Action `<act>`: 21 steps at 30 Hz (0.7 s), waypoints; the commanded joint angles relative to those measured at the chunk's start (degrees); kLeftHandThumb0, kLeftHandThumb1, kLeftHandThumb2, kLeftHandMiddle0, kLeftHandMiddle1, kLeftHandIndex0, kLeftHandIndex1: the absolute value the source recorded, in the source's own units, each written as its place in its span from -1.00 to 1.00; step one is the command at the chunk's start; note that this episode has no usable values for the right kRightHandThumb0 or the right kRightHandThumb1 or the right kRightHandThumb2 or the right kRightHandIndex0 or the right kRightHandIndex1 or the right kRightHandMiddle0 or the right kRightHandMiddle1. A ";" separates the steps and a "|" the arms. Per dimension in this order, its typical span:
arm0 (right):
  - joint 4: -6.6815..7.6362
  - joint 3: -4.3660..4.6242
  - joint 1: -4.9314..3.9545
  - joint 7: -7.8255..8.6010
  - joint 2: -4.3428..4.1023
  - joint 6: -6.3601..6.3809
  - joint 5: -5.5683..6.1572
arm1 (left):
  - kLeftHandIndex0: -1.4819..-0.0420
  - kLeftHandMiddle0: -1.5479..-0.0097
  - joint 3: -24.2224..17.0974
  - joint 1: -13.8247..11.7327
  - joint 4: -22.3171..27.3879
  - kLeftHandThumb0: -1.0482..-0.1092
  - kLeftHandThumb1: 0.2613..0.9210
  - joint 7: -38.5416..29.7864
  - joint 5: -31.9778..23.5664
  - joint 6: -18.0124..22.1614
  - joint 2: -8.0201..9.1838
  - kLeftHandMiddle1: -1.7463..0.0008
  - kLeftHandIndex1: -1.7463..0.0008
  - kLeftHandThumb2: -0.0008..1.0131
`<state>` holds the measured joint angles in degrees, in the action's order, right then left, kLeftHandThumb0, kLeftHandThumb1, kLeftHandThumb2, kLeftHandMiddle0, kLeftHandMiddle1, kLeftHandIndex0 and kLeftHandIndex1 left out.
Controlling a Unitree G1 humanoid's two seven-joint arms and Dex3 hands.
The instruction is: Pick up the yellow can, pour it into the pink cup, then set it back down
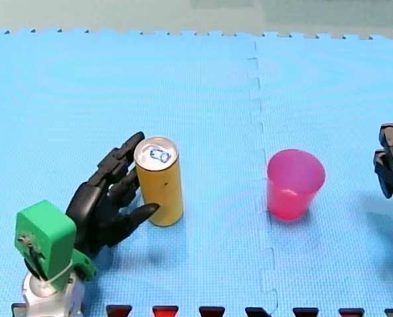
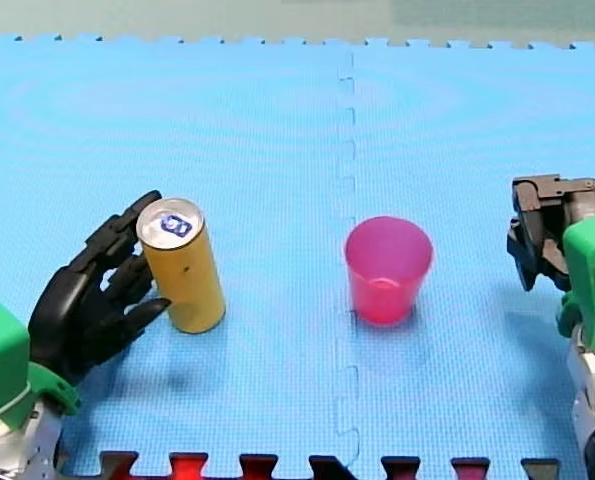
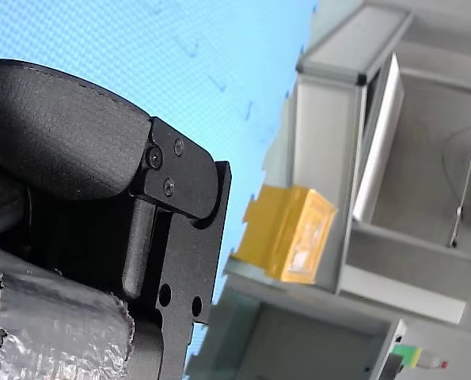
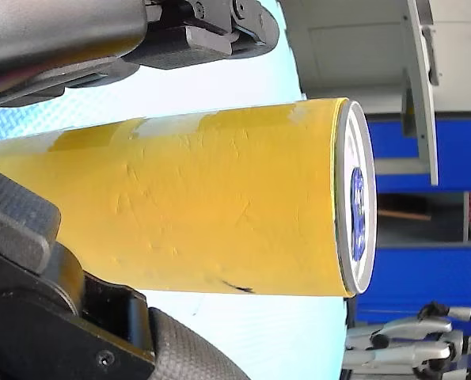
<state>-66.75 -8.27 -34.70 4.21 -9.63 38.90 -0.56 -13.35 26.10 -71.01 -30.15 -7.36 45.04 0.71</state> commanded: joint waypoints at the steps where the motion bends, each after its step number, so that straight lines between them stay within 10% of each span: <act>1: 0.01 -0.16 -0.04 0.10 -0.30 0.29 0.29 | 0.79 0.78 0.38 0.08 -0.15 -1.00 0.29 0.29 0.44 0.55 0.35 1.00 1.00 -1.00; 21: 0.18 -0.24 0.31 0.52 -0.59 0.74 0.28 | 0.75 0.79 -0.68 0.97 -0.82 -1.00 0.29 -2.54 -1.13 -1.60 0.77 1.00 0.98 -0.98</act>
<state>-66.73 -8.39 -34.50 4.76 -9.79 39.35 -0.48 -13.84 26.74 -71.72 -32.73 -8.19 43.71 1.22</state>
